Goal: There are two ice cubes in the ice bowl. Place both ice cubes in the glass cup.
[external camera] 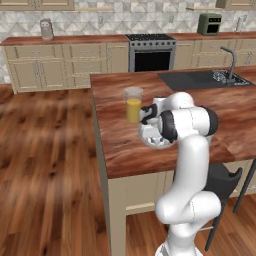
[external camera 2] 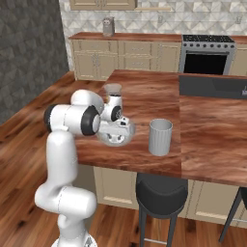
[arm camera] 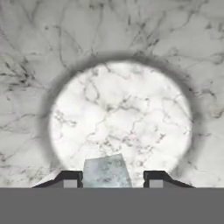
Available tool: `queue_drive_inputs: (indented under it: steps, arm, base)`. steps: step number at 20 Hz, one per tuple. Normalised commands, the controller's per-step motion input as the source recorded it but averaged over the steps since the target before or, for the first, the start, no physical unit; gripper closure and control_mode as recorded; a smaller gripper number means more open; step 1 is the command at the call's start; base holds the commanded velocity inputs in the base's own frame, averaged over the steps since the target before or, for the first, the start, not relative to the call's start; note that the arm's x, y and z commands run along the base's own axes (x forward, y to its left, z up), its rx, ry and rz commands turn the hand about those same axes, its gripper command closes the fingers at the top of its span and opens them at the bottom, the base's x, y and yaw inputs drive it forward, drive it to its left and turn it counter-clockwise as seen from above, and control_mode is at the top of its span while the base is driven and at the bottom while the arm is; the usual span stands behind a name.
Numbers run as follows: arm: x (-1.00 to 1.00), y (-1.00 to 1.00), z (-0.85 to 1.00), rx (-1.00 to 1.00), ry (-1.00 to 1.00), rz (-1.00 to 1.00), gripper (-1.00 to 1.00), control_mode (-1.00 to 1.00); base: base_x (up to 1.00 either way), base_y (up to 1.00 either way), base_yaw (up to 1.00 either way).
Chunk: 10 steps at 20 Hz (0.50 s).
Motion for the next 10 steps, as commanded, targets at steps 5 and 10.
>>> queue_drive_inputs:
  steps: [5,10]
  arm:
    - [-0.68,0.03,0.15,0.02,-0.09,-0.06,1.0,-1.0]
    - [-0.34,0.0,0.98,0.02,-0.23,-0.1,1.0,-1.0]
  base:
    - [0.0,0.0,0.0]
    - [0.0,0.0,0.0]
